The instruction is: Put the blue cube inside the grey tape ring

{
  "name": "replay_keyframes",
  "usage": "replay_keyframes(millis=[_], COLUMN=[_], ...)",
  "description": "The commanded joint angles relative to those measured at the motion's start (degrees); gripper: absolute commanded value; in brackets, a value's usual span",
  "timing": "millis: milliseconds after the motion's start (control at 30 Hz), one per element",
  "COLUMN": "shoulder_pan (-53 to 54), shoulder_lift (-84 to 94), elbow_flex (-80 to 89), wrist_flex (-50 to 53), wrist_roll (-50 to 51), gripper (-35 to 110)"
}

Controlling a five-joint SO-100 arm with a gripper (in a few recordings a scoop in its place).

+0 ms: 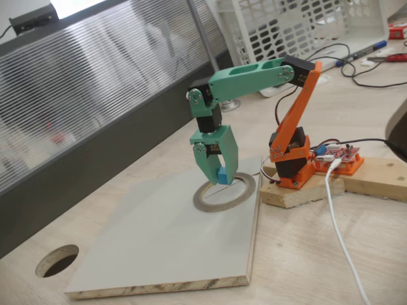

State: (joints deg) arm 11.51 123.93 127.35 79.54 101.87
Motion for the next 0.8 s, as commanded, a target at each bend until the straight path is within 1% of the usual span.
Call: replay_keyframes(millis=[0, 500, 767], shoulder_pan=[0.44, 0.44, 0.53], shoulder_lift=[2.20, 2.20, 2.37], elbow_flex=[1.85, 2.02, 7.82], wrist_flex=[-1.93, -2.20, -2.37], wrist_roll=[0.62, 0.18, 0.09], gripper=[4, 4, 4])
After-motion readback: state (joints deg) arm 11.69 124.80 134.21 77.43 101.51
